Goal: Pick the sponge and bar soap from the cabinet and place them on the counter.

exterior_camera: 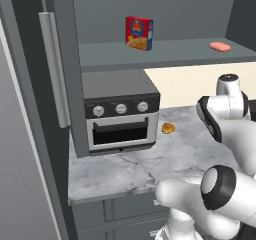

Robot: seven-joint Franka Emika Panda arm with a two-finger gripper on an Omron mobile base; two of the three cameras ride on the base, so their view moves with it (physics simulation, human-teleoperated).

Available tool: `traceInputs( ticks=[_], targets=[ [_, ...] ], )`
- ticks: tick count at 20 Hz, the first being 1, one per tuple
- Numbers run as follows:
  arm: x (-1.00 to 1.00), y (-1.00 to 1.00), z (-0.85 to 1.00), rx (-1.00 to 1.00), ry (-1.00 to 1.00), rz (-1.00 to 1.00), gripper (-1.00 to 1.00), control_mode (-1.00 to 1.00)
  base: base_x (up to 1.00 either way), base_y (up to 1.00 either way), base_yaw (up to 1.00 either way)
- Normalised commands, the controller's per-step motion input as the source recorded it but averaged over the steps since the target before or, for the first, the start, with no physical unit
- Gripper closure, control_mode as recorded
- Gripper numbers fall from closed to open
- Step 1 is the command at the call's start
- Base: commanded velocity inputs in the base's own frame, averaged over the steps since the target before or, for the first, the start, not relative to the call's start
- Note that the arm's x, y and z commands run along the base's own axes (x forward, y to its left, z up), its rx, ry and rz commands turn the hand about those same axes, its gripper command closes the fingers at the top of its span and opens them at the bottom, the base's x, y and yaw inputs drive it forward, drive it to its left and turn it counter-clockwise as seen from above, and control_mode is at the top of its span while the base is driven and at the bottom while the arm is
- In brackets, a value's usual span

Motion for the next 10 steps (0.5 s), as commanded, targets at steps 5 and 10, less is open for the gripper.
traceInputs(
  ticks=[5, 10],
  targets=[
    [0.07, -0.16, -0.33, 0.01, 0.01, 0.0, 1.0, -1.0, 0.0, 0.0, 0.0],
    [0.14, -0.18, -0.33, 0.04, 0.04, 0.0, 1.0, -1.0, 0.0, 0.0, 0.0]
  ],
)
